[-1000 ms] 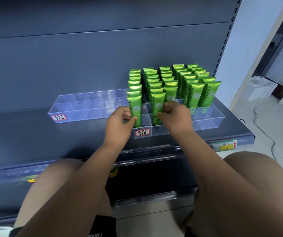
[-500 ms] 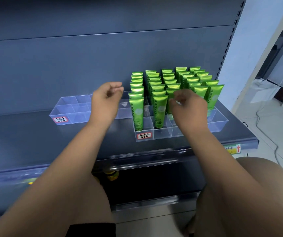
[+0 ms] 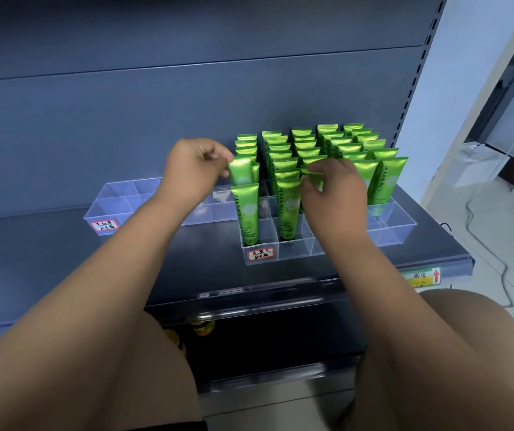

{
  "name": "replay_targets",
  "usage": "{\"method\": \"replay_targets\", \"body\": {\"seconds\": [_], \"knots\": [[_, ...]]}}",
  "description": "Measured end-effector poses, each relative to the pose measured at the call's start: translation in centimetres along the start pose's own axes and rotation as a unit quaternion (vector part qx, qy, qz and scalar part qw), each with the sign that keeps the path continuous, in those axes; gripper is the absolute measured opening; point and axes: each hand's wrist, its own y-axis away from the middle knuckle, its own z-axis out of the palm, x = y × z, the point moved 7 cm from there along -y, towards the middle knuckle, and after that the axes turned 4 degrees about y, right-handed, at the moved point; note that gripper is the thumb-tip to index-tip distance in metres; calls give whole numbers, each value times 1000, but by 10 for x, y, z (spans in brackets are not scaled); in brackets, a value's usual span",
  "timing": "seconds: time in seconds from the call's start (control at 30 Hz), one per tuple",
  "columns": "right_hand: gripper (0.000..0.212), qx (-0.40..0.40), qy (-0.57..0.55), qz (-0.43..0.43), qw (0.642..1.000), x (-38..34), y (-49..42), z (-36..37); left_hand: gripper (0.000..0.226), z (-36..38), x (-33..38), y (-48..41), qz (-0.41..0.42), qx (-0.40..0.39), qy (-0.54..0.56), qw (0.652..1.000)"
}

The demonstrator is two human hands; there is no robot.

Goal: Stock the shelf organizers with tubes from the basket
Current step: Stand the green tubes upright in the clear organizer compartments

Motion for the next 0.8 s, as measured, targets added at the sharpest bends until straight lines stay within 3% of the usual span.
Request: {"method": "replay_targets", "body": {"seconds": [0.17, 0.3, 0.47, 0.6, 0.8], "knots": [[22, 21, 4, -21, 1000, -7, -9, -10, 18, -37, 52, -16, 82, 76, 44, 993], [25, -12, -110, -18, 994, -22, -22, -20, 14, -44, 99, -17, 138, 92, 50, 985], [33, -24, -258, -7, 966, -25, -35, -36, 11, -1, 141, -8, 185, 39, 61, 980], [23, -22, -308, -26, 951, -10, -40, -63, 9, 44, 158, 2, 189, 11, 68, 979], [7, -48, -284, 20, 958, 40, -37, -76, 17, 96, 147, 12, 170, -32, 35, 984]]}}
